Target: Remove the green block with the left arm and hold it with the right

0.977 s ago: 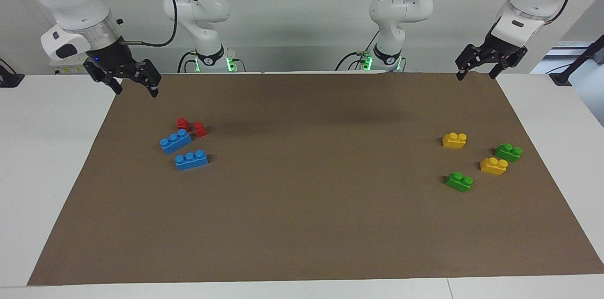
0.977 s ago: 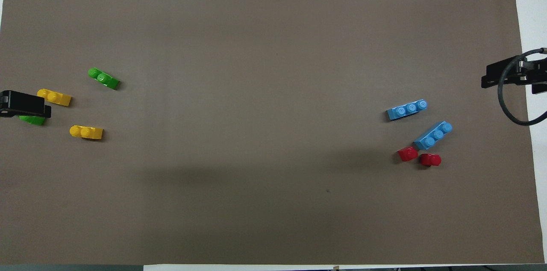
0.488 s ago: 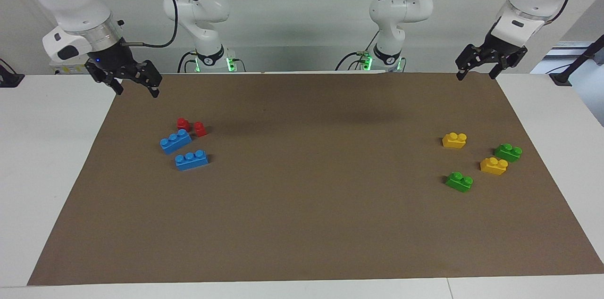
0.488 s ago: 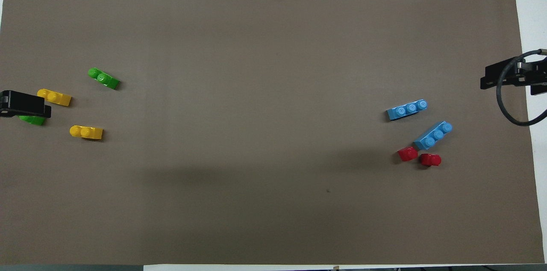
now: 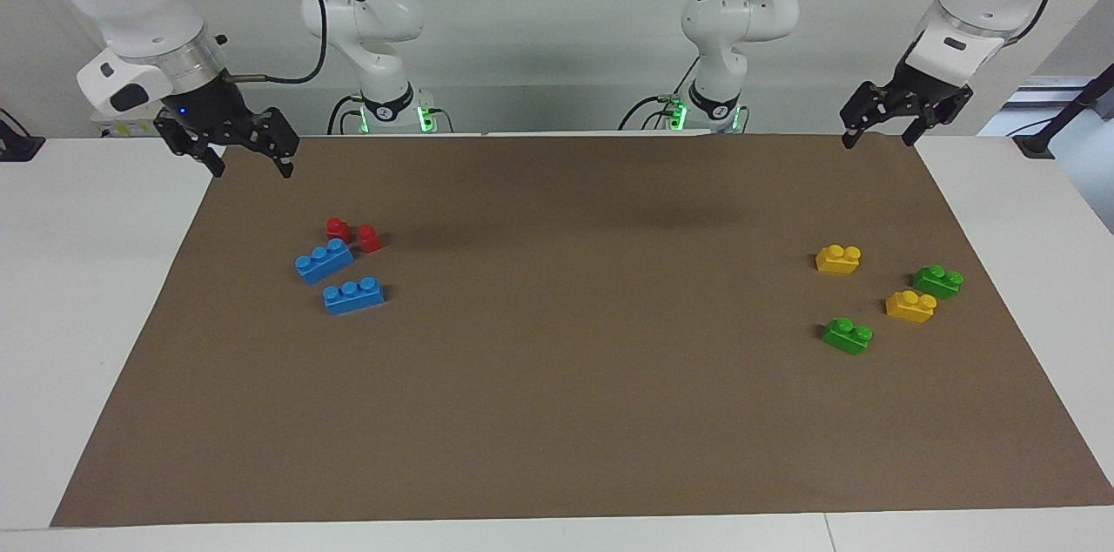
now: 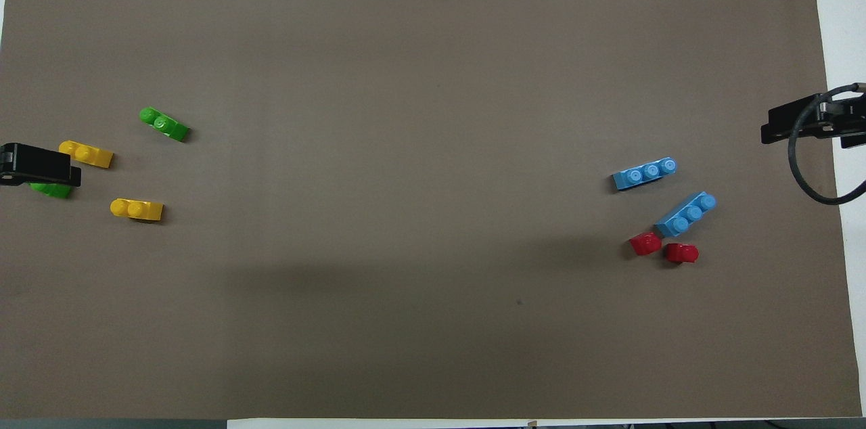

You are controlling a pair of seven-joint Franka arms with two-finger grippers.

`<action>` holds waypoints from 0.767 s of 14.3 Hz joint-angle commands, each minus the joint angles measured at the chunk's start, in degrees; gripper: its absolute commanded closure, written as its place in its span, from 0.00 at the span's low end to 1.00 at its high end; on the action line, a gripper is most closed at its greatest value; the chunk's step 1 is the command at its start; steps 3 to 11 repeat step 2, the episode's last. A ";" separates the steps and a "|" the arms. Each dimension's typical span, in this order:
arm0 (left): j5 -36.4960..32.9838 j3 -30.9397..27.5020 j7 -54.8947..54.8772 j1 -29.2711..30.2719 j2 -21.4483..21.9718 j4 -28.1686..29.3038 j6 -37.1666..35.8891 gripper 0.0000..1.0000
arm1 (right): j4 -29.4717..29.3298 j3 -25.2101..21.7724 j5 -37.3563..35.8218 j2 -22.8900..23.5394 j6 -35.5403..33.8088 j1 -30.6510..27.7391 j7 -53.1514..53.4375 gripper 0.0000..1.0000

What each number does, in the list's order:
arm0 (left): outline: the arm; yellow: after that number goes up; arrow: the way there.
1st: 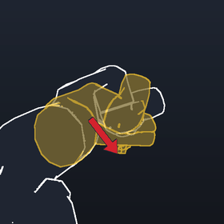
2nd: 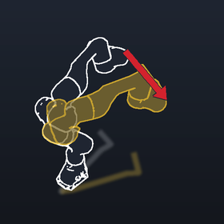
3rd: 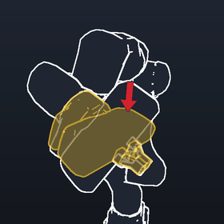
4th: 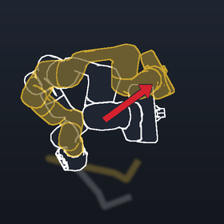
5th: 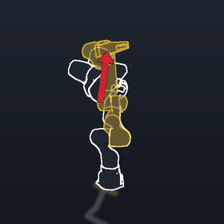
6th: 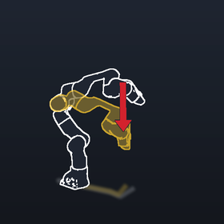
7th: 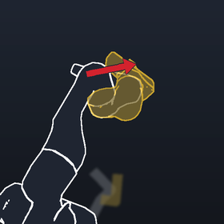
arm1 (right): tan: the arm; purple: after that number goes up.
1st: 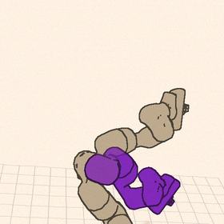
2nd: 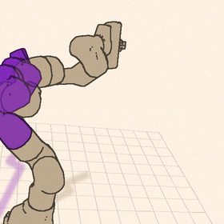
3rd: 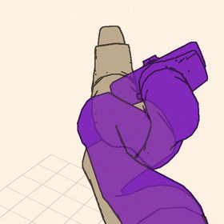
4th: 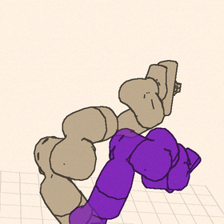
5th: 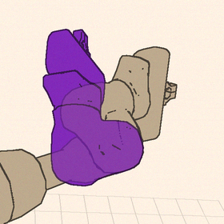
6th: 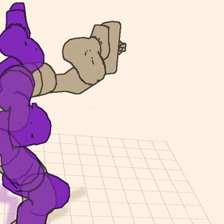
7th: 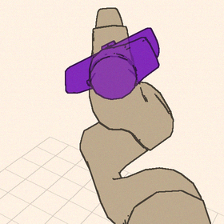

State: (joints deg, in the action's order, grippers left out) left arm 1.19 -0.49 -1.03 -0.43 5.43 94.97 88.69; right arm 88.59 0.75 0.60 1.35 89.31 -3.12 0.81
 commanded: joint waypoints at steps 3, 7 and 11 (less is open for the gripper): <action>0.48 -0.30 0.51 -0.37 1.69 1.88 0.61 0.00 | 1.50 0.13 -1.66 -1.35 -0.19 -0.22 -1.42 0.00; 0.48 -0.30 0.51 -0.37 1.69 1.88 0.61 0.00 | 1.50 0.13 -1.66 -1.35 -0.19 -0.22 -1.42 0.00; 0.48 -0.30 0.51 -0.37 1.69 1.88 0.61 0.00 | 1.50 0.13 -1.66 -1.35 -0.19 -0.22 -1.42 0.00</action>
